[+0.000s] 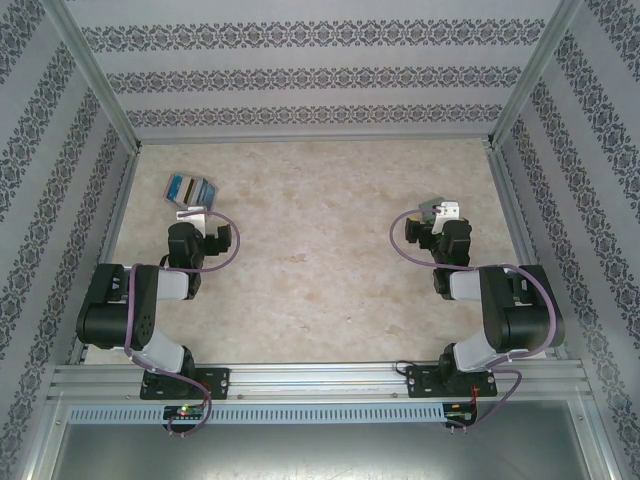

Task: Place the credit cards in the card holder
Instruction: Move the storage box to the top-center of the table.

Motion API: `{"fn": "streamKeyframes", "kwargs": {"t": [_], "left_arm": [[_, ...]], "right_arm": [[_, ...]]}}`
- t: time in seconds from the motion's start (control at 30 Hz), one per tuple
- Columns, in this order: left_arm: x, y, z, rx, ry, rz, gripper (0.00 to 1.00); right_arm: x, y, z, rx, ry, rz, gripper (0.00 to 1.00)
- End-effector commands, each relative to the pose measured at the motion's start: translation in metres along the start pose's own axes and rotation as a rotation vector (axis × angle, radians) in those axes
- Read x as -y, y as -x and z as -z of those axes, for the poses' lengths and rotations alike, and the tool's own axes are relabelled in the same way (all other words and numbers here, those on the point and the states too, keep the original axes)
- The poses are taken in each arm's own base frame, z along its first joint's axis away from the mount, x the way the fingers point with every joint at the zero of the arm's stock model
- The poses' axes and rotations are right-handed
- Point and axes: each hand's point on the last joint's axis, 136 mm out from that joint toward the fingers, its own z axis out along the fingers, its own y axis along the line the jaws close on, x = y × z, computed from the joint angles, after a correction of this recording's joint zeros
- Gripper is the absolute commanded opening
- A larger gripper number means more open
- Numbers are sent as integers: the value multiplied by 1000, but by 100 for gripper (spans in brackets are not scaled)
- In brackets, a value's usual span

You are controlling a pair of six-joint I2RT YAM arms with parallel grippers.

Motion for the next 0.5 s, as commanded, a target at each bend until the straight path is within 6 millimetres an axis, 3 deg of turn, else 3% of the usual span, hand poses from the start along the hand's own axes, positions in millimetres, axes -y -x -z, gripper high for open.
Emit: {"fn": "streamKeyframes", "kwargs": {"t": [0.0, 0.13, 0.27, 0.37, 0.47], "left_arm": [[5, 23, 4, 13, -4, -21, 100], [5, 51, 22, -66, 19, 34, 99], [9, 93, 55, -100, -2, 122, 100], [-6, 110, 76, -201, 102, 234, 100], [-28, 119, 91, -289, 257, 327, 99]], "right_arm": [[-16, 24, 8, 74, 126, -1, 98], [-19, 55, 28, 84, 143, 3, 98], [8, 93, 60, 176, 4, -173, 98], [13, 98, 77, 52, 29, -451, 98], [-1, 94, 76, 33, 163, -552, 98]]}}
